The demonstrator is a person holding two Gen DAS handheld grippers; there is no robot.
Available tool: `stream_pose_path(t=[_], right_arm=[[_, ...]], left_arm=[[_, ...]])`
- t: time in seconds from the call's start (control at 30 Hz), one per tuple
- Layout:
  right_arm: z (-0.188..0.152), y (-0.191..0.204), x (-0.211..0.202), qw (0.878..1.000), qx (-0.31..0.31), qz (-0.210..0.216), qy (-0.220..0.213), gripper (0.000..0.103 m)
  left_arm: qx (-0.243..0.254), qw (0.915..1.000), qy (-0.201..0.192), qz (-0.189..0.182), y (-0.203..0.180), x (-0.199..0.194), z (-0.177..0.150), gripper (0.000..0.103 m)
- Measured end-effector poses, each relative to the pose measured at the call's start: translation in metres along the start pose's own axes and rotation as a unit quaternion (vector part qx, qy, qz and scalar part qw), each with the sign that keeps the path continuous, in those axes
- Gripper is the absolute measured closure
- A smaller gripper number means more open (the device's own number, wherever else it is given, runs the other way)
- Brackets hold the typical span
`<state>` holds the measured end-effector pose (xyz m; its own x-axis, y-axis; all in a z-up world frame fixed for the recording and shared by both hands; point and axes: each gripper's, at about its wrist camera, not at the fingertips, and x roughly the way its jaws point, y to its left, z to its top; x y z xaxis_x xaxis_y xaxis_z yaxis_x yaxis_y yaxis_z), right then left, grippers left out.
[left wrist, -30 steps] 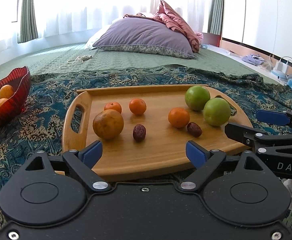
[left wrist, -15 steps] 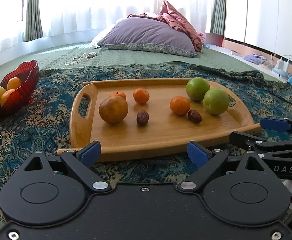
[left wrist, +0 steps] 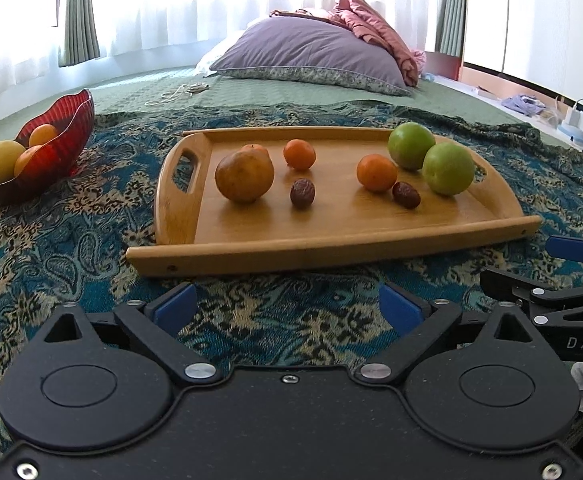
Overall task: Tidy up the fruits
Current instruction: 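Withdraw both grippers back from the tray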
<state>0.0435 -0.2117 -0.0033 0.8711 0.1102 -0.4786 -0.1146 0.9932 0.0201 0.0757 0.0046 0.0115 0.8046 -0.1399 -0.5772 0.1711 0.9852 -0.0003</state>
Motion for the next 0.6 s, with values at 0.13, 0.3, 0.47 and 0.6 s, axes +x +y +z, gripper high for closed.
stream_pose_path(t=[0.13, 0.3, 0.47, 0.6], right_arm=[[-0.005, 0.001, 0.002, 1.000, -0.002, -0.003, 0.005, 0.000], [-0.008, 0.001, 0.006, 1.000, 0.001, -0.010, 0.013, 0.000], [-0.010, 0.001, 0.010, 1.000, 0.003, -0.013, 0.022, 0.000], [-0.013, 0.001, 0.013, 1.000, 0.003, -0.014, 0.027, 0.000]], left_arm=[[-0.003, 1.0000, 0.005, 0.004, 0.000, 0.002, -0.004, 0.003], [-0.017, 0.9997, 0.013, 0.012, 0.003, 0.007, -0.008, 0.003], [-0.023, 0.9992, 0.022, 0.024, 0.005, 0.014, -0.011, 0.003], [-0.020, 0.9991, 0.021, 0.030, 0.004, 0.016, -0.012, 0.001]])
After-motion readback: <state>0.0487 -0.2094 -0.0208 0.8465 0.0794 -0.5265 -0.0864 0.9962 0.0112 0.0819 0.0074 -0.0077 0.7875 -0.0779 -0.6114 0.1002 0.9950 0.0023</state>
